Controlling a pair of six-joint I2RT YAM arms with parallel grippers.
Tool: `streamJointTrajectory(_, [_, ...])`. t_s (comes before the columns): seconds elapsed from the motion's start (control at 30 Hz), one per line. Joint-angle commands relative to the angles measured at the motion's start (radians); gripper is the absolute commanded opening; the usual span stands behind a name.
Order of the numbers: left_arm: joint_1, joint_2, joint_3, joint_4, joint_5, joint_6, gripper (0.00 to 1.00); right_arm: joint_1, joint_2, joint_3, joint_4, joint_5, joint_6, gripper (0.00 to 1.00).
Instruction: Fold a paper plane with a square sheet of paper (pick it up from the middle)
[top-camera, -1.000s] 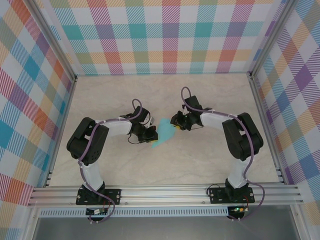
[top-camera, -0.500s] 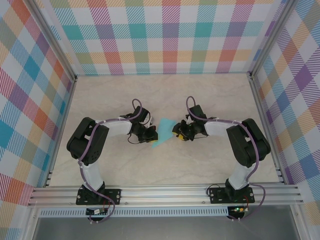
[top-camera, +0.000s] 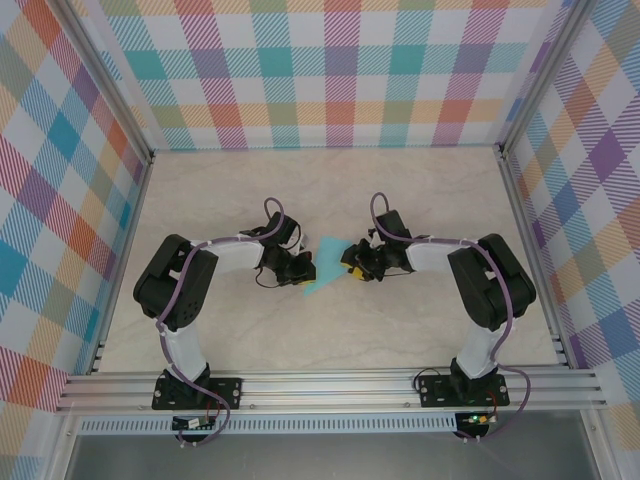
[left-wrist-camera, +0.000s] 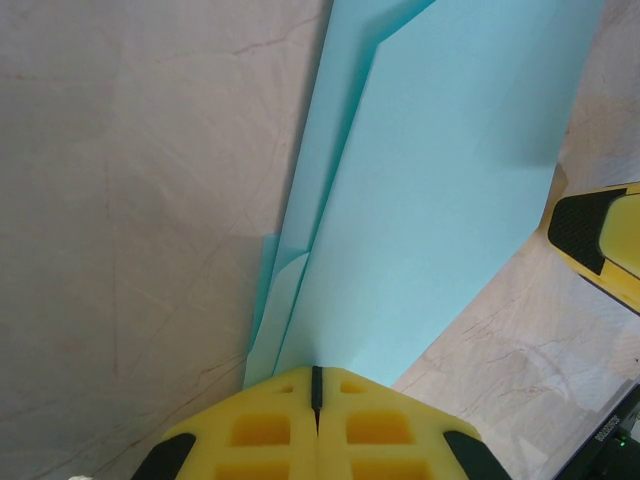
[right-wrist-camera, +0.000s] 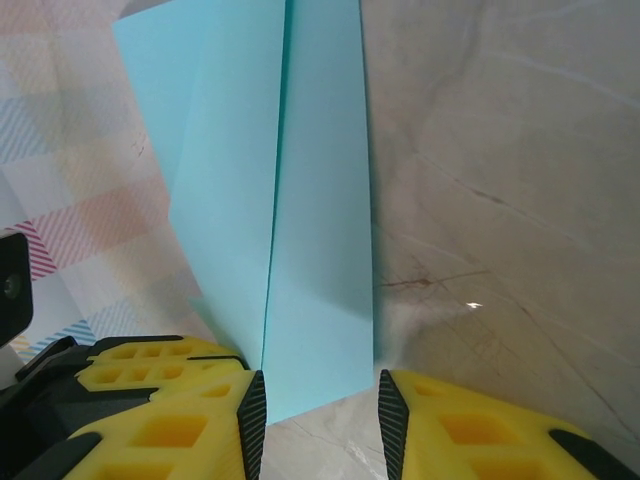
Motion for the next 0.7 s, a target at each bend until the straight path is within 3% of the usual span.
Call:
streamJointTrajectory(0.0, [-0.006,0.0,0.004,-0.055,-0.008,-0.003,0.05,0.014,0.032,0.006,0.039,-0.033,0.015,0.37])
streamJointTrajectory(0.5, [-0.006,-0.004,0.017,-0.063,-0.01,-0.004,0.05,0.021,0.05,0.055,0.063,-0.049,0.015,0.37])
streamJointTrajectory(0.67, [-0.006,-0.008,0.018,-0.067,-0.025,-0.005,0.05,0.021,-0.036,0.027,-0.043,0.059,-0.021,0.39])
